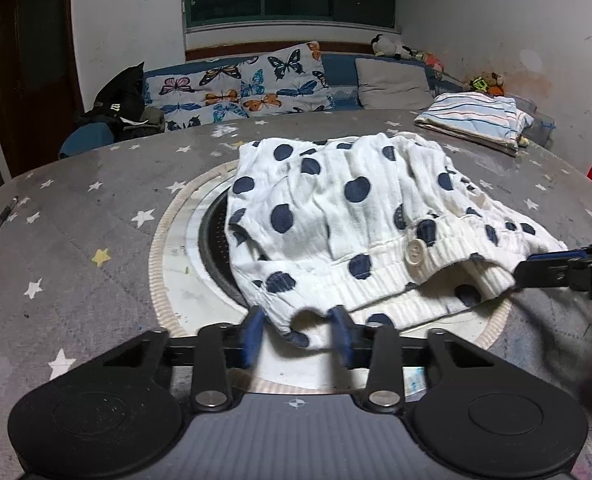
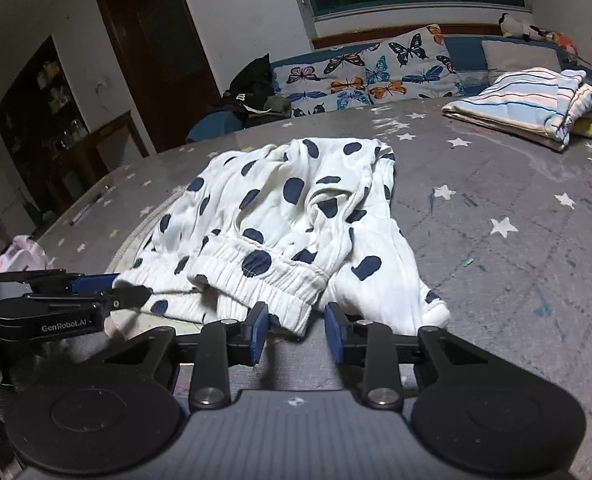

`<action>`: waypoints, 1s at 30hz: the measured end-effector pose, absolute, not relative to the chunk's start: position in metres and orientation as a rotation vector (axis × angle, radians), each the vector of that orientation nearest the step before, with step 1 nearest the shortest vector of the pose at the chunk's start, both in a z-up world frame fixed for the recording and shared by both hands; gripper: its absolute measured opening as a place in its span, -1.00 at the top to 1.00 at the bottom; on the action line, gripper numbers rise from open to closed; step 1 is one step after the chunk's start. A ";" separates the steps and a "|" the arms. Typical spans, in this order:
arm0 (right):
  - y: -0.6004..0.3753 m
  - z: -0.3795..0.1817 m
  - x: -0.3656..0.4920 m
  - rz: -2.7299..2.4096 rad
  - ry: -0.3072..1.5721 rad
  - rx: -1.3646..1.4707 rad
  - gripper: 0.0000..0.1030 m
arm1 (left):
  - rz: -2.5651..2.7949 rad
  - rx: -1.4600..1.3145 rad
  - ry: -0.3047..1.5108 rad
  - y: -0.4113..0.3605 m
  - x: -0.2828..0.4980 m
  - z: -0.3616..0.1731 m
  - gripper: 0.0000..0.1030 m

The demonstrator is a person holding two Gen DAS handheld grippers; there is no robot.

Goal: Fold clothes

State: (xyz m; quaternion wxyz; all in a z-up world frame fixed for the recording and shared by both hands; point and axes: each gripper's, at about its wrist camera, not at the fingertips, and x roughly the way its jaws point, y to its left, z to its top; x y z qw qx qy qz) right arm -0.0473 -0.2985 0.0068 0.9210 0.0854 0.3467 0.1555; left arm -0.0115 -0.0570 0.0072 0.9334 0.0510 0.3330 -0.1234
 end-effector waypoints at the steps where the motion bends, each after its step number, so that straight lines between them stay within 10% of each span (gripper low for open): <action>1: -0.296 0.007 -0.047 0.318 0.709 0.165 0.41 | -0.253 0.106 0.677 -0.058 -0.012 0.007 0.28; 11: -0.290 0.010 -0.050 0.284 0.662 0.114 0.80 | -0.258 0.091 0.645 -0.052 -0.015 0.016 0.82; 30: -0.308 0.078 -0.125 0.464 0.598 0.075 0.88 | -0.362 0.199 0.558 -0.033 -0.103 0.072 0.89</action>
